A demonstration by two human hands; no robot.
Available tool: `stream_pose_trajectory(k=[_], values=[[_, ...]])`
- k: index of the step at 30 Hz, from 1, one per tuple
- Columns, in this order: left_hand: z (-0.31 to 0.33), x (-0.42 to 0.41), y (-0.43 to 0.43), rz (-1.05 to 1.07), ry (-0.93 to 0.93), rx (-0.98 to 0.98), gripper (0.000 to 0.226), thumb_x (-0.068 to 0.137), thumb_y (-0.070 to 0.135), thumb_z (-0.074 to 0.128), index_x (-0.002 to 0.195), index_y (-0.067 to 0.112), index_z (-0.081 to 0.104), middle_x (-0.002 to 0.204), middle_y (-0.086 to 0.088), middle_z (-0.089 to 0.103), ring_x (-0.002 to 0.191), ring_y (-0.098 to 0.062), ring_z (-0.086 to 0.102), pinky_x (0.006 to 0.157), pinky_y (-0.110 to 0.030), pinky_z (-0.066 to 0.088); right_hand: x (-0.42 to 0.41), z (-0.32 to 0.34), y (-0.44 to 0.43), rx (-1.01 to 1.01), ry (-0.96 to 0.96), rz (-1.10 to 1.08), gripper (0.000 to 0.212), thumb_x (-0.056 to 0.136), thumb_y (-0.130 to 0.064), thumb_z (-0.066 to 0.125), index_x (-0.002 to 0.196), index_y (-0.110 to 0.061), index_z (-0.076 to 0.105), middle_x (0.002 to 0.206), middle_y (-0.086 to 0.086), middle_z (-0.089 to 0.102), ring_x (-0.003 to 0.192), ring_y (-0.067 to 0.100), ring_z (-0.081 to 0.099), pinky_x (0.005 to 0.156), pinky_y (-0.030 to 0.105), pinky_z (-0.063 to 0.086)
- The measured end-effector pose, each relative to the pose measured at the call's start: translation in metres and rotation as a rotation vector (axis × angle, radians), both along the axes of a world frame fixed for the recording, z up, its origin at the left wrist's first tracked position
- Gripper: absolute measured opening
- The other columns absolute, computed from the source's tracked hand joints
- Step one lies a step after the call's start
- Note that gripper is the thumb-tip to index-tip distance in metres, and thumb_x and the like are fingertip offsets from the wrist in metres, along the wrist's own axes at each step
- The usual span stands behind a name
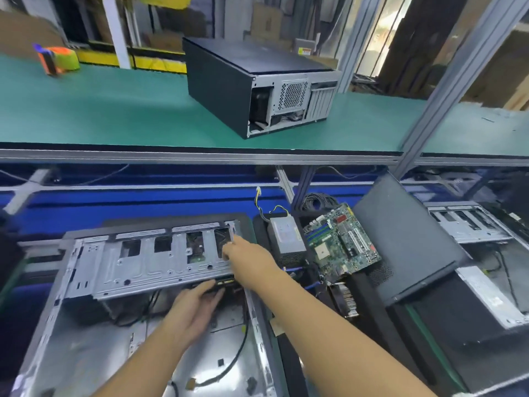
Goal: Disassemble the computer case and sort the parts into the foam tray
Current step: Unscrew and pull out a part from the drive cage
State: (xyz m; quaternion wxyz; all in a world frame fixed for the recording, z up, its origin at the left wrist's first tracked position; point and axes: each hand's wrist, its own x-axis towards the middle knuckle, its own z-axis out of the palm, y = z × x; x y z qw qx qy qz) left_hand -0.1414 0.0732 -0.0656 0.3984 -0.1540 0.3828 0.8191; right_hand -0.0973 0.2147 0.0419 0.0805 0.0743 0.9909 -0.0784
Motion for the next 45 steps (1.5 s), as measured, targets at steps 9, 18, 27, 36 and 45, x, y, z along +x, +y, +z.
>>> stream_pose_trajectory(k=[9, 18, 27, 36, 45], values=[[0.011, -0.004, -0.005, -0.116, -0.032, -0.071, 0.036, 0.065, -0.010, 0.064, 0.101, -0.011, 0.062, 0.107, -0.027, 0.070, 0.098, -0.036, 0.069, 0.069, -0.038, 0.062, 0.006, -0.011, 0.017, -0.079, -0.034, -0.115, 0.040, 0.090, 0.007, 0.047, 0.123, -0.015, 0.049, 0.115, 0.011, 0.044, 0.083, 0.038, 0.054, 0.072, 0.043, 0.044], [0.016, 0.011, -0.011, -0.142, -0.041, -0.033, 0.034, 0.078, 0.005, 0.070, 0.110, -0.005, 0.064, 0.110, -0.025, 0.070, 0.093, -0.034, 0.073, 0.074, -0.038, 0.061, 0.002, -0.017, 0.021, -0.128, -0.043, -0.123, 0.032, 0.096, 0.002, 0.043, 0.120, -0.017, 0.051, 0.112, 0.006, 0.045, 0.083, 0.034, 0.053, 0.076, 0.045, 0.050], [0.023, 0.016, -0.077, -0.545, 0.106, -0.312, 0.053, 0.074, -0.010, 0.076, 0.123, 0.005, 0.061, 0.110, -0.024, 0.071, 0.091, -0.036, 0.073, 0.068, -0.040, 0.060, -0.001, -0.011, 0.026, -0.201, -0.044, -0.083, 0.027, 0.097, -0.010, 0.044, 0.120, -0.018, 0.055, 0.119, 0.004, 0.050, 0.100, 0.032, 0.058, 0.088, 0.044, 0.051], [0.076, 0.017, -0.123, -0.595, 0.349, -0.242, 0.060, 0.073, -0.005, 0.079, 0.129, 0.002, 0.058, 0.127, -0.027, 0.063, 0.117, -0.042, 0.062, 0.087, -0.041, 0.057, -0.004, -0.015, 0.039, -0.239, -0.172, -0.288, 0.072, 0.093, -0.063, 0.049, 0.137, -0.008, 0.034, 0.128, 0.012, 0.058, 0.109, 0.034, 0.060, 0.075, 0.039, 0.044], [0.070, 0.017, -0.119, -0.180, 0.418, -0.317, 0.064, 0.060, 0.006, 0.085, 0.119, -0.002, 0.061, 0.113, -0.027, 0.069, 0.096, -0.035, 0.072, 0.074, -0.038, 0.060, -0.006, -0.016, 0.029, -0.169, -0.071, -0.329, 0.066, 0.093, -0.062, 0.046, 0.135, -0.011, 0.042, 0.126, 0.010, 0.060, 0.106, 0.033, 0.060, 0.074, 0.038, 0.043]])
